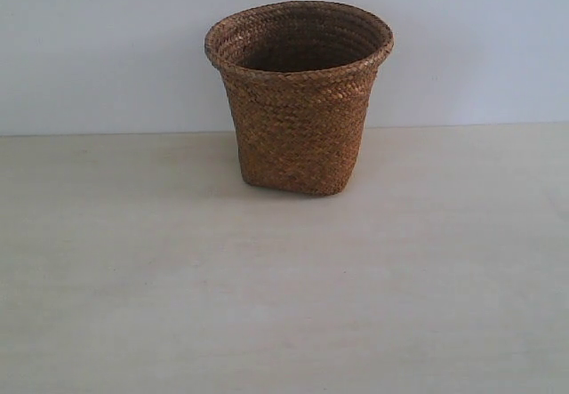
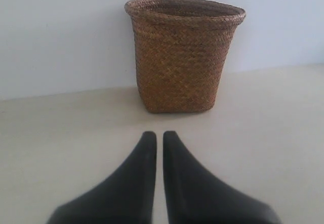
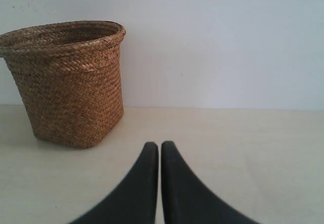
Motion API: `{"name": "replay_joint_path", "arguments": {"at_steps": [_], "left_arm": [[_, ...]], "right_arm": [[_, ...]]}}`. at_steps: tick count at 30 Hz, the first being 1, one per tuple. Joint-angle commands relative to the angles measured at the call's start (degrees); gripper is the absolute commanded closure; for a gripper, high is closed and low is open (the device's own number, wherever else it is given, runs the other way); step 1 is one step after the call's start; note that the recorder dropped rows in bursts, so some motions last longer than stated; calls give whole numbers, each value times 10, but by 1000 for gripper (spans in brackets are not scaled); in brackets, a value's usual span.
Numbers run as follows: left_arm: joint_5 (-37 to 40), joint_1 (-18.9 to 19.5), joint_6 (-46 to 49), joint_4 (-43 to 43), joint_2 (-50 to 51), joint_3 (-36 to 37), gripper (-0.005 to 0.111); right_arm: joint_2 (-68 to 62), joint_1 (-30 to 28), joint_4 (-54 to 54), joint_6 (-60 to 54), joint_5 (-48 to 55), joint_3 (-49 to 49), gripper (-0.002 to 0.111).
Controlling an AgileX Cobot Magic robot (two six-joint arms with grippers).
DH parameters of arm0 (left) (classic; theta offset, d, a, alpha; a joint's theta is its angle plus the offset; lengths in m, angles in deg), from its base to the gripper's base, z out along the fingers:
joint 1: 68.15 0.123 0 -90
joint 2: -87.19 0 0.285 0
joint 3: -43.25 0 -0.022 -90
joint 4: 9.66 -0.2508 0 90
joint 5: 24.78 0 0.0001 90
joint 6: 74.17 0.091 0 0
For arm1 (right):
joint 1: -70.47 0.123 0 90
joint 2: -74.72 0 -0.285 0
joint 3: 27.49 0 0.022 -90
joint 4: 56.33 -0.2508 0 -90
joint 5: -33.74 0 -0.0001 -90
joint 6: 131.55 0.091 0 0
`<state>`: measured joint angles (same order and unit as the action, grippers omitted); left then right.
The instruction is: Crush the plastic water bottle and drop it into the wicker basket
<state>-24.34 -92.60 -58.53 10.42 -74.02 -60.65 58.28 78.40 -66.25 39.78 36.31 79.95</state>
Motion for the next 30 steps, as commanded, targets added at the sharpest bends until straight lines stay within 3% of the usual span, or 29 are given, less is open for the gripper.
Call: {"name": "replay_joint_path", "arguments": {"at_steps": [1,7,16,25,30], "left_arm": [[-4,2,18,-8,-2,2,103],[10,8,-6,-81,-23,2,103],[46,88,-30,-96,-84,11,103],[90,133,-131,-165,-110,11,103],[127,140,-136,-165,-110,11,103]], "right_arm": [[2,0,0,-2,0,-2,108],[2,0,0,-2,0,-2,108],[2,0,0,-2,3,-2,108],[2,0,0,-2,5,-2,108],[2,0,0,-2,5,-2,108]]}}
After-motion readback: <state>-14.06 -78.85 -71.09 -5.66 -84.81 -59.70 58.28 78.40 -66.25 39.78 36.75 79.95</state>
